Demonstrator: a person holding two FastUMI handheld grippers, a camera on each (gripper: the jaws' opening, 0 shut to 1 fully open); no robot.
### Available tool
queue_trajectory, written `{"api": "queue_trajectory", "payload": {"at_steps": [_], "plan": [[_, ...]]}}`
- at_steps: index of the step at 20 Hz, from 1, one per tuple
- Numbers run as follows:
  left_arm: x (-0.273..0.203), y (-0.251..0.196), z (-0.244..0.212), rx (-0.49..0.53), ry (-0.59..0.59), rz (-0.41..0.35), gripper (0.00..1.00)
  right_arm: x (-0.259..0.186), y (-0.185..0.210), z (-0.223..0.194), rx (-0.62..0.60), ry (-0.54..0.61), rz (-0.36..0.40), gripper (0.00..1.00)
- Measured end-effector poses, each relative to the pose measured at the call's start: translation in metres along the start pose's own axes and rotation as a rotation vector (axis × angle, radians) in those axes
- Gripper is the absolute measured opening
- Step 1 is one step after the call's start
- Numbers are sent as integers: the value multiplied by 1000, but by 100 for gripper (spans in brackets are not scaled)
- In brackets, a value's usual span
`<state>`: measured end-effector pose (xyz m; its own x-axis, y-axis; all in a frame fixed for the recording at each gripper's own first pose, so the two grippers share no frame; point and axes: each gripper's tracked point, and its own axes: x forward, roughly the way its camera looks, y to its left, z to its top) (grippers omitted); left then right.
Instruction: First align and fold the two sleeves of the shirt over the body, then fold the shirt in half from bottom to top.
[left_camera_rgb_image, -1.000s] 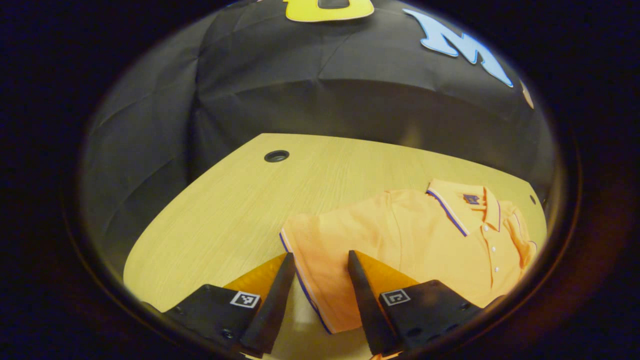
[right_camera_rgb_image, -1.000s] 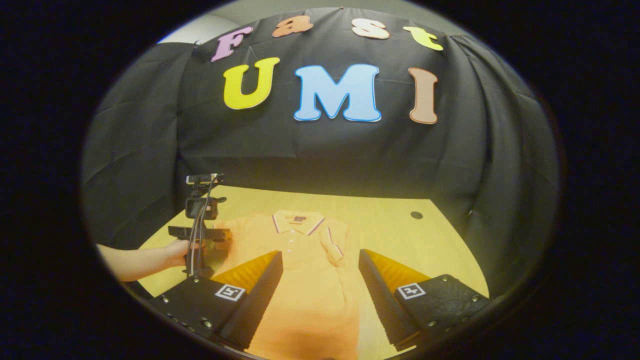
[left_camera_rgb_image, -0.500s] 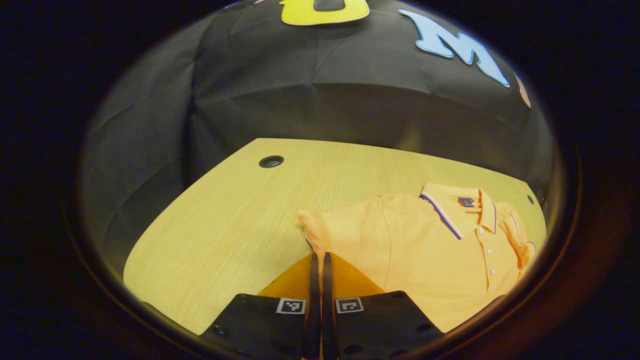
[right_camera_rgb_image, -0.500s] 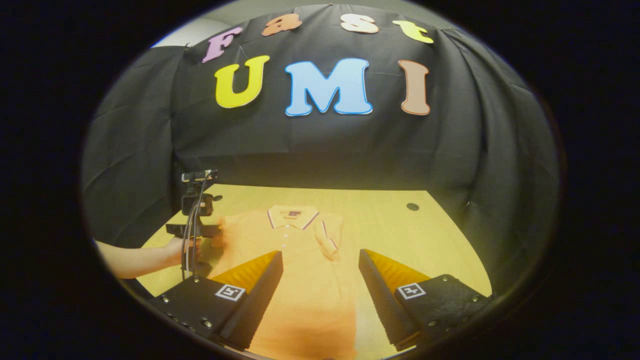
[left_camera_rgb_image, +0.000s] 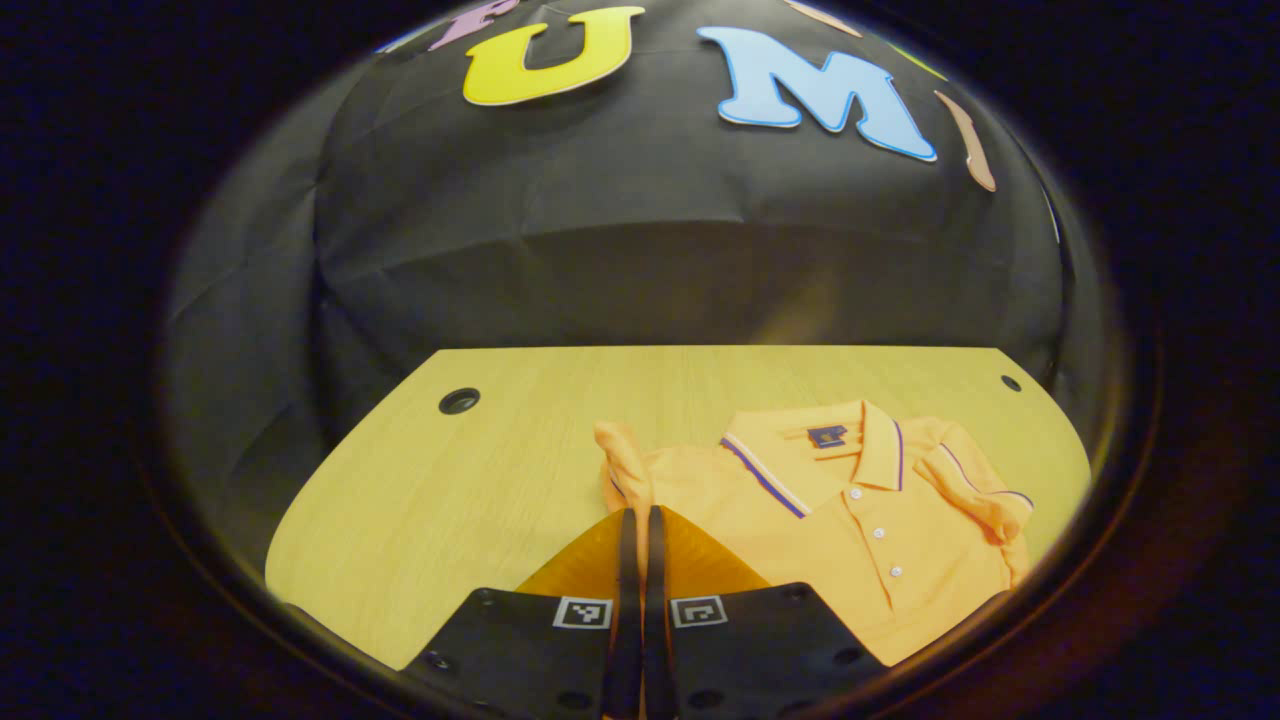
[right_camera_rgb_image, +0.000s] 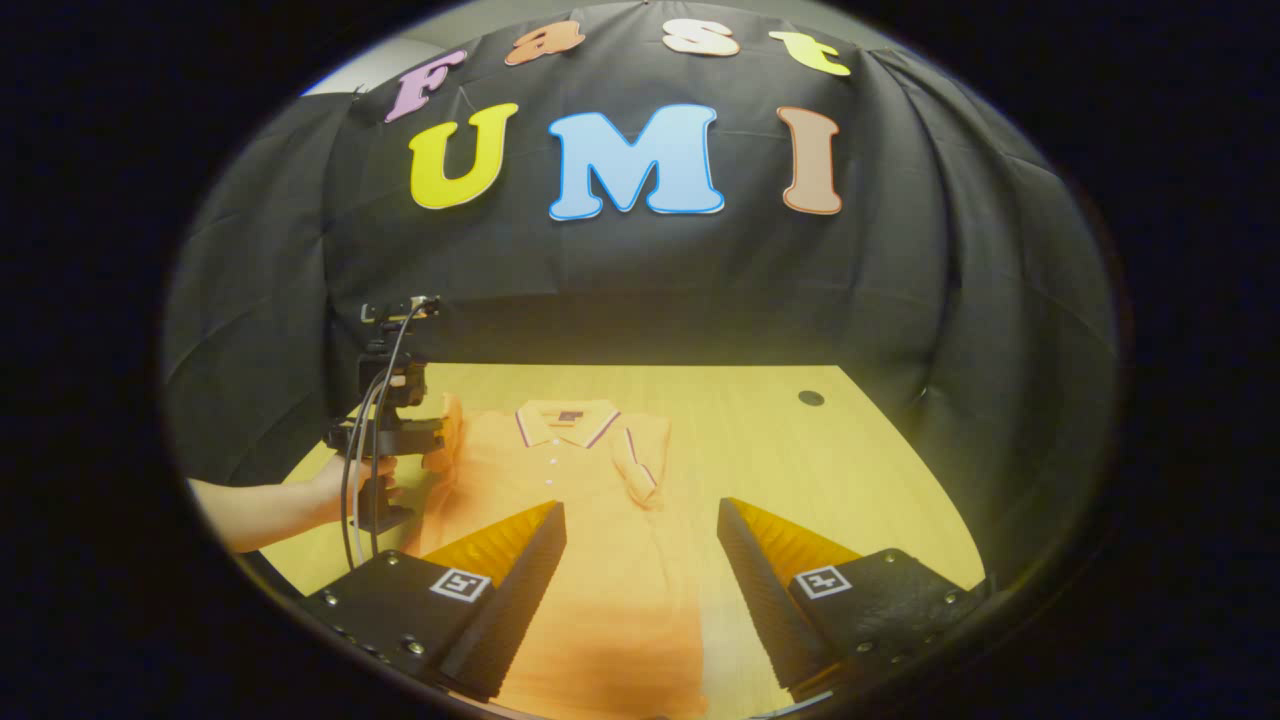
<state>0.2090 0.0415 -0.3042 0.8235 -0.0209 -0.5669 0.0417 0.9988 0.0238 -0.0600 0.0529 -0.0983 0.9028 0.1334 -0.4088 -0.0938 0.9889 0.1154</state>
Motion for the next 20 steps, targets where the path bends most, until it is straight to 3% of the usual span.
{"api": "queue_trajectory", "payload": {"at_steps": [8,13,14,17,20], "plan": [[11,-52,-23,109,70,-117,7,-8,6,-14,45,17,-89,95],[3,-71,-26,117,77,-183,17,-7,4,-31,61,37,-100,95],[-1,-73,-27,113,83,-187,24,-8,2,-31,60,38,-92,95],[-16,-78,-33,103,104,-195,65,-8,-6,-25,41,20,-66,95],[-42,-76,-32,74,86,-178,88,-7,-13,-28,-4,7,-26,95]]}}
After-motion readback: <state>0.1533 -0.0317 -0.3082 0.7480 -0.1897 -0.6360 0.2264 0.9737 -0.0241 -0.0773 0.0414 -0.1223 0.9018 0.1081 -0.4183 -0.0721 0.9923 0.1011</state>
